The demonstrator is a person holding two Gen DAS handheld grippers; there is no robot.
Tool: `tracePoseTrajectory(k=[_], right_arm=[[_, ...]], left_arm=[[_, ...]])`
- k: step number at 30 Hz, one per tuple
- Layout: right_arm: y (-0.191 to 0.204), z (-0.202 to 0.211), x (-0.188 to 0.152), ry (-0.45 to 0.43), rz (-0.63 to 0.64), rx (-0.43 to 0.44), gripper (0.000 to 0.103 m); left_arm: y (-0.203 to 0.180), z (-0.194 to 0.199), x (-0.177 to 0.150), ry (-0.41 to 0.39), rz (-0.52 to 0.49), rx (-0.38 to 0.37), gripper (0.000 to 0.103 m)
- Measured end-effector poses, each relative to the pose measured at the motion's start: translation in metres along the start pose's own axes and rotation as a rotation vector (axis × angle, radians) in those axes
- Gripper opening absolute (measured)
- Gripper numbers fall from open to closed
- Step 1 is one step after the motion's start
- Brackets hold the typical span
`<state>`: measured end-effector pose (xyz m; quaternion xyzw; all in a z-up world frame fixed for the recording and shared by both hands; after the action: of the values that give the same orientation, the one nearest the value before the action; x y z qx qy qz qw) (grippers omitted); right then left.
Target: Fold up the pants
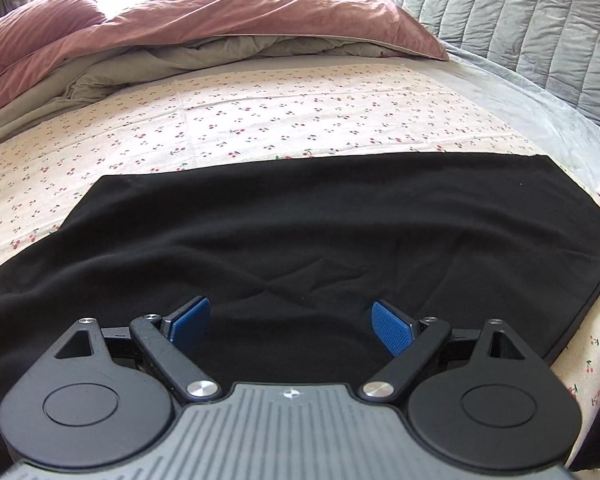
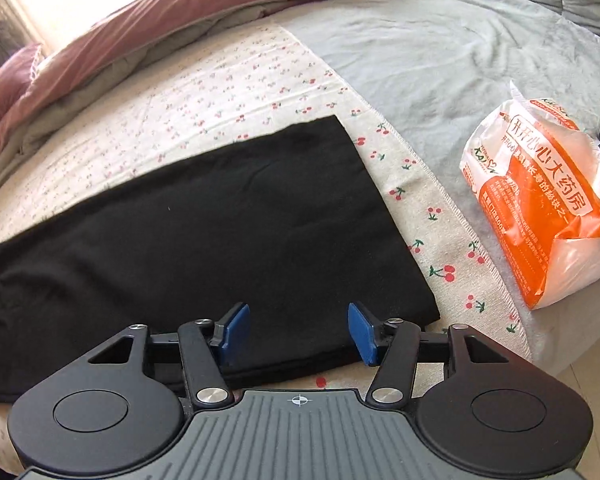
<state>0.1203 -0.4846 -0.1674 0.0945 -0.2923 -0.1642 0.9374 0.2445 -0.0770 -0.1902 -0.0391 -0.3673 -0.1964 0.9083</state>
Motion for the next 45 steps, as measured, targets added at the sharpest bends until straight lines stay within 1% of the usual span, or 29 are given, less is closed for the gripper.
tracePoseTrajectory(k=[1,2,3,5,6,8,10,12,13,16,18,21,22,24,29,31,32,34,35,36,37,40,45], right_arm=[[0.004,-0.01,-0.002,0.042,0.026,-0.04,0.051],[0.008,-0.016,-0.004,0.058,0.062,-0.064,0.05],[0.012,-0.018,-0.006,0.057,0.106,-0.086,0.05],[0.014,-0.015,-0.007,0.049,0.097,-0.101,0.05],[0.013,-0.013,-0.007,0.045,0.081,-0.097,0.051],[0.004,-0.003,-0.007,0.016,-0.012,-0.064,0.053],[-0.017,0.009,-0.015,-0.025,-0.172,-0.006,0.056],[-0.033,0.013,-0.027,-0.037,-0.32,0.068,0.056],[-0.038,0.015,-0.033,-0.04,-0.371,0.104,0.056],[-0.05,0.017,-0.04,-0.075,-0.472,0.152,0.057],[-0.063,0.014,-0.041,-0.109,-0.567,0.18,0.057],[-0.083,0.012,-0.047,-0.159,-0.737,0.266,0.061],[-0.087,0.011,-0.048,-0.17,-0.769,0.28,0.061],[-0.087,0.008,-0.049,-0.186,-0.781,0.279,0.061],[-0.077,0.003,-0.044,-0.238,-0.734,0.244,0.061],[-0.073,0.004,-0.043,-0.259,-0.714,0.226,0.061],[-0.07,0.005,-0.043,-0.263,-0.698,0.213,0.059],[-0.066,0.003,-0.041,-0.265,-0.67,0.174,0.041],[-0.066,0.001,-0.04,-0.265,-0.664,0.156,0.035],[-0.065,0.0,-0.04,-0.267,-0.665,0.14,0.018],[-0.066,-0.001,-0.04,-0.261,-0.673,0.142,0.01],[-0.067,-0.002,-0.041,-0.27,-0.686,0.145,0.005],[-0.061,0.002,-0.039,-0.297,-0.666,0.124,0.003]], left_arm=[[-0.004,-0.004,-0.002,0.019,-0.018,-0.002,0.084],[-0.009,-0.009,-0.006,0.053,-0.042,0.003,0.084],[-0.013,-0.014,-0.01,0.088,-0.067,0.01,0.086],[-0.015,-0.014,-0.014,0.084,-0.098,0.032,0.092],[-0.014,-0.014,-0.014,0.092,-0.101,0.03,0.093],[-0.007,-0.013,-0.011,0.105,-0.064,0.011,0.092],[-0.002,-0.013,-0.01,0.1,-0.034,-0.007,0.09],[-0.006,-0.011,-0.009,0.074,-0.047,-0.008,0.09],[-0.008,-0.009,-0.008,0.06,-0.059,-0.011,0.09],[-0.014,-0.005,-0.006,0.033,-0.079,-0.034,0.09],[-0.017,-0.005,-0.005,0.032,-0.086,-0.045,0.09],[-0.02,-0.009,-0.003,0.034,-0.088,-0.046,0.09],[-0.019,-0.011,-0.002,0.038,-0.083,-0.047,0.09],[-0.016,-0.015,0.001,0.045,-0.067,-0.053,0.09],[-0.022,-0.011,-0.003,0.075,-0.027,-0.079,0.09],[-0.028,-0.013,-0.006,0.084,-0.038,-0.065,0.09],[-0.031,-0.014,-0.008,0.085,-0.055,-0.053,0.091],[-0.036,-0.014,-0.01,0.081,-0.08,-0.04,0.093],[-0.036,-0.014,-0.01,0.082,-0.079,-0.038,0.093],[-0.036,-0.014,-0.01,0.085,-0.076,-0.038,0.093],[-0.036,-0.013,-0.009,0.087,-0.074,-0.04,0.093],[-0.035,-0.013,-0.009,0.09,-0.071,-0.044,0.093],[-0.034,-0.015,-0.009,0.09,-0.075,-0.048,0.093]])
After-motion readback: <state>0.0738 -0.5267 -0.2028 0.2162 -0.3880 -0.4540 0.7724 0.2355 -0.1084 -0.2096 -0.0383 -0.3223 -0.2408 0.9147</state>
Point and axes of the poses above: each gripper's, at about its wrist camera, not at the fingertips, and z roughly against the way its jaws point, y to its left, x to its top, the point moved 1 cm from there along -z, roughly the way its jaws point, and after that the axes turned 5 degrees about x, right-handed, at the moved point
